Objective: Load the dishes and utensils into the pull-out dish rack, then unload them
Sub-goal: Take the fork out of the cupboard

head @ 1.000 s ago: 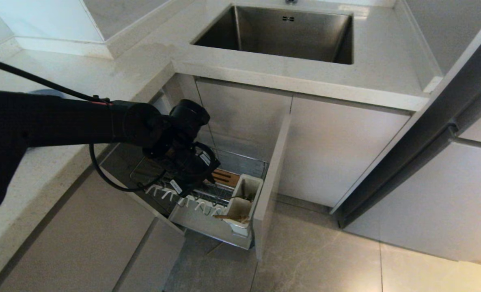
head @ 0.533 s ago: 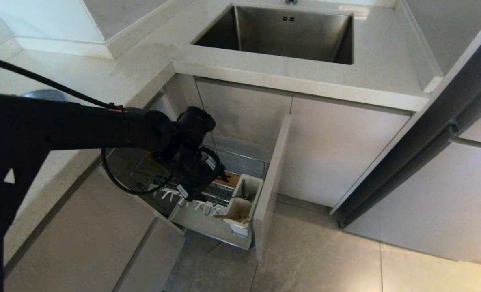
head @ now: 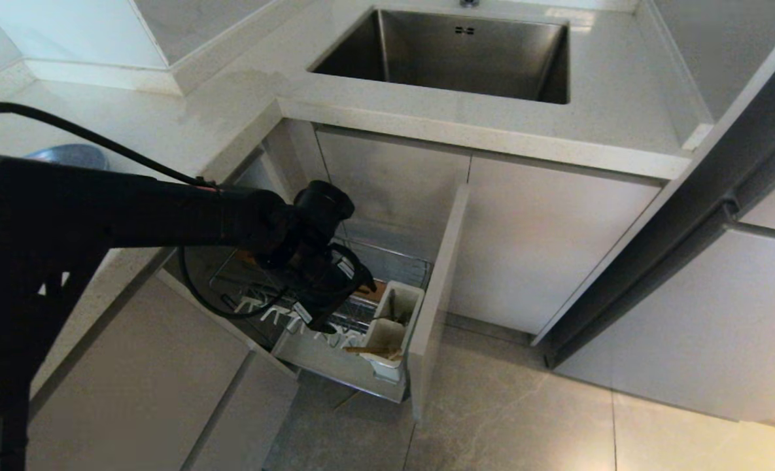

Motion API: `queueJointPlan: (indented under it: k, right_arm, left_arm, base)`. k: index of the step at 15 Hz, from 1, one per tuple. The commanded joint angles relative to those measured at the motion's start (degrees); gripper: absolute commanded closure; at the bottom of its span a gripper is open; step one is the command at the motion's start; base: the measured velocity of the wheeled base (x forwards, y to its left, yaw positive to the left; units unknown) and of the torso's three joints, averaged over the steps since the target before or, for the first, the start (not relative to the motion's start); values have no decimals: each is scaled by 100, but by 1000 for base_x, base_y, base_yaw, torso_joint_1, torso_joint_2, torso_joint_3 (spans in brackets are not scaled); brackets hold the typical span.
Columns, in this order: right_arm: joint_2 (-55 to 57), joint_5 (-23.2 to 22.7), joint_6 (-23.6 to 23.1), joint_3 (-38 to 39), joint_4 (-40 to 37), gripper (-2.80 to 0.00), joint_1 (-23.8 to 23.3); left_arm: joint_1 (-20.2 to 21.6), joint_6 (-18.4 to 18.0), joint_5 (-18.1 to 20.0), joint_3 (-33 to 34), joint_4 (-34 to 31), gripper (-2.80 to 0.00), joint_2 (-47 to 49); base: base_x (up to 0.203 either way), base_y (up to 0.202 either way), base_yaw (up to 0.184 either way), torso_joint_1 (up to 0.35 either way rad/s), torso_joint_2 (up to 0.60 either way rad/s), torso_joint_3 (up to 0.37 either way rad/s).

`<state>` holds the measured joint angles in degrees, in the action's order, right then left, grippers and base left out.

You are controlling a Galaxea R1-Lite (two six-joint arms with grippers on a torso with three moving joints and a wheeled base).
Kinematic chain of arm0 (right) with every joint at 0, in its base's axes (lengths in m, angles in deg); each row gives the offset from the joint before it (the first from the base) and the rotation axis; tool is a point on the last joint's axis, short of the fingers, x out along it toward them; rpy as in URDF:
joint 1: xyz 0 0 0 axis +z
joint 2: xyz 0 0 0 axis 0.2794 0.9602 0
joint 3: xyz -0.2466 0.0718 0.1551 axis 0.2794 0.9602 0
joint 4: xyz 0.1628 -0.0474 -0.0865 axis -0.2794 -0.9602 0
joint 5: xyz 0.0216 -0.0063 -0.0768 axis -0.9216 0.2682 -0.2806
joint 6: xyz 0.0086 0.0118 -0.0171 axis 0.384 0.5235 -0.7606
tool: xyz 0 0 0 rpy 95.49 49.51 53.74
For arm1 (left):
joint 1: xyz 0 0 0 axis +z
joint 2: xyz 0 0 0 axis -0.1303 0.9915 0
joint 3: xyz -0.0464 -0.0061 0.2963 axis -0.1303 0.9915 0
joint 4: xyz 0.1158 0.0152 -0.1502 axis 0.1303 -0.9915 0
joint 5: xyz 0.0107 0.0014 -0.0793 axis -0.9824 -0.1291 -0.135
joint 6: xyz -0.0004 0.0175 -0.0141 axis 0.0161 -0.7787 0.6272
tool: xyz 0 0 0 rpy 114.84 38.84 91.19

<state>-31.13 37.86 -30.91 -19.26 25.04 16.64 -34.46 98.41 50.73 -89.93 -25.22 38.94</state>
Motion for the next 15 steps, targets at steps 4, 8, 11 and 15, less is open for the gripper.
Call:
queueJointPlan:
  k: [4, 8, 11, 15]
  right_arm:
    - [0, 0, 0, 50, 3, 0, 2]
    - [0, 0, -1, 44, 3, 0, 2]
    - [0, 0, -1, 44, 3, 0, 2]
    - [0, 0, -1, 44, 3, 0, 2]
  left_arm:
    - [-1, 42, 19, 9, 123, -280, 132]
    - [-3, 40, 26, -5, 510, -280, 324]
    - [0, 32, 26, -33, 657, -280, 505]
    - [8, 19, 26, -79, 826, -280, 681]
  base:
    - [0, 0, 0, 0, 0, 0]
    - [0, 0, 0, 0, 0, 0]
    - [0, 0, 0, 0, 0, 0]
    - [0, 0, 0, 0, 0, 0]
